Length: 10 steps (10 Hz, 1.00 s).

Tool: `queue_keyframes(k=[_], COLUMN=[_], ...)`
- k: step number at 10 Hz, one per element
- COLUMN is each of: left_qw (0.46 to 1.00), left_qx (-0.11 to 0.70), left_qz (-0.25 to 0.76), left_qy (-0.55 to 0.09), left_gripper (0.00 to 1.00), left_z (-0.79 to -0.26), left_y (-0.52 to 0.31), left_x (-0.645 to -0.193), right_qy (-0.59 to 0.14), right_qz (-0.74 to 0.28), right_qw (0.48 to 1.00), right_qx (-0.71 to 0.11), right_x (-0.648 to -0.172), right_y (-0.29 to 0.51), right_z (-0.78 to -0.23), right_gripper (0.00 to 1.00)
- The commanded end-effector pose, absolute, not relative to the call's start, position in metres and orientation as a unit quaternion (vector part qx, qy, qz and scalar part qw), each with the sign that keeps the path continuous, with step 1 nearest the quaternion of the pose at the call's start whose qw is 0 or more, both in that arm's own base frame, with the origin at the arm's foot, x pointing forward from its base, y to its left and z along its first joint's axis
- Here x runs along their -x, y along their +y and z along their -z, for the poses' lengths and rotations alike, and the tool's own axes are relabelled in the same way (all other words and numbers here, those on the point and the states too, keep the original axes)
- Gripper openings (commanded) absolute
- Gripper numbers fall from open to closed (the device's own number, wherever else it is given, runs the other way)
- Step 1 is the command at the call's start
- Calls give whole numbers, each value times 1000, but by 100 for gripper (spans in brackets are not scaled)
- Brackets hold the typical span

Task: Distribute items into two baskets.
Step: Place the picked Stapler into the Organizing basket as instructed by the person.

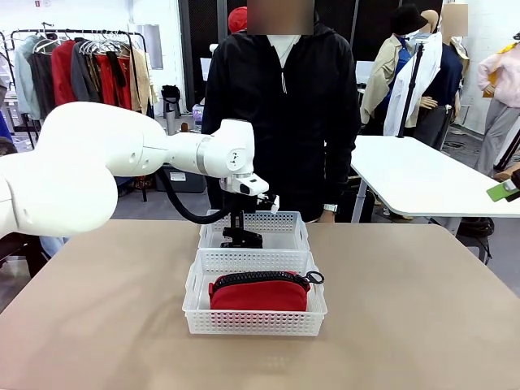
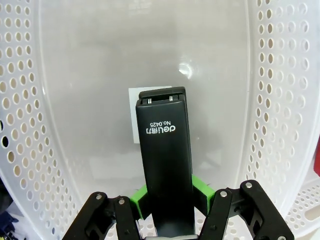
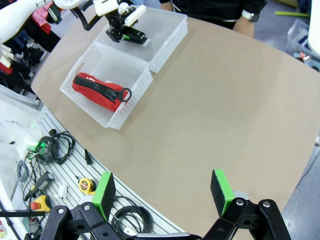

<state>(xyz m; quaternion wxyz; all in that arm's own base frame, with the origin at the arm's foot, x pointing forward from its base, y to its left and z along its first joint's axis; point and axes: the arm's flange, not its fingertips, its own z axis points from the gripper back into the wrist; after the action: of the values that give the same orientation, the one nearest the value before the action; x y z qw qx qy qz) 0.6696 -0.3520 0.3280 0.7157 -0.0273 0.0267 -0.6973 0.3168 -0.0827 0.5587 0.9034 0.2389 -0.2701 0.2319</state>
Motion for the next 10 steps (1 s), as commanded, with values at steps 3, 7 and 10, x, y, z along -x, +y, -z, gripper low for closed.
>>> queue_keyframes(k=[3, 7, 10], left_qw=[705, 703, 704], left_qx=[13, 15, 17], left_qz=[708, 710, 709], left_qy=[30, 31, 31], left_gripper=[16, 69, 100], left_z=[-329, -329, -330], left_y=[-350, -349, -349], left_x=[-670, -669, -668], right_qy=[-271, -271, -271], right_qz=[-233, -233, -233], right_qw=[903, 903, 903], right_qx=[-238, -238, -238], right_x=[-317, -317, -317], right_y=[-82, -82, -82], right_z=[-561, -561, -561], right_gripper=[100, 100, 100])
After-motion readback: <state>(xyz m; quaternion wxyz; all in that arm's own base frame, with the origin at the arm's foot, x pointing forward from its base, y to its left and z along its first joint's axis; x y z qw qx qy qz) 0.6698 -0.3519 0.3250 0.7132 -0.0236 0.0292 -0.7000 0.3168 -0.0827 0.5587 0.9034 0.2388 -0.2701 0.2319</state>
